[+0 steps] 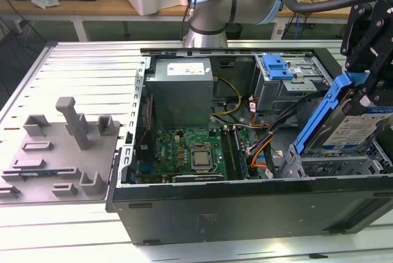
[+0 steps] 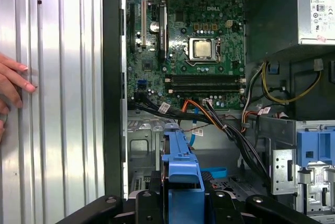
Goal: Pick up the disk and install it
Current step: 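Insert the disk into the insertion slot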
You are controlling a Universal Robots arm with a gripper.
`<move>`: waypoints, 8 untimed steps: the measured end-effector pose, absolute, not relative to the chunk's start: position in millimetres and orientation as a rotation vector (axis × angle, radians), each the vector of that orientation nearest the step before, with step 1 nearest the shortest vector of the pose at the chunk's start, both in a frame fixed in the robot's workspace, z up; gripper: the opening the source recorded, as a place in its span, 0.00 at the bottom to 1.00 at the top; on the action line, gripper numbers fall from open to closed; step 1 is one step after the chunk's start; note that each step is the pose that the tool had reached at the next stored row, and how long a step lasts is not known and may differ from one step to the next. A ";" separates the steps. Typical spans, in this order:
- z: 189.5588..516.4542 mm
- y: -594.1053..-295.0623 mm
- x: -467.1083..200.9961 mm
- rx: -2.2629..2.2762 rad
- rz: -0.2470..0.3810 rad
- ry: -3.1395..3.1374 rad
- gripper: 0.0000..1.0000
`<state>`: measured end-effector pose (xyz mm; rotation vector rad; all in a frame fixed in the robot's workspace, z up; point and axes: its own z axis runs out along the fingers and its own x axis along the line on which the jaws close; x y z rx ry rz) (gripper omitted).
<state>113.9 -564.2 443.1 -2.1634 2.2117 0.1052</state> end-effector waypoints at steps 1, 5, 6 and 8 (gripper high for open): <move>442.9 -564.2 113.9 -2.163 0.105 2.212 0.37; 441.5 -564.2 114.0 -2.164 0.105 2.212 0.37; 441.3 -564.2 114.0 -2.164 0.105 2.212 0.37; 440.8 -564.2 114.0 -2.163 0.105 2.212 0.37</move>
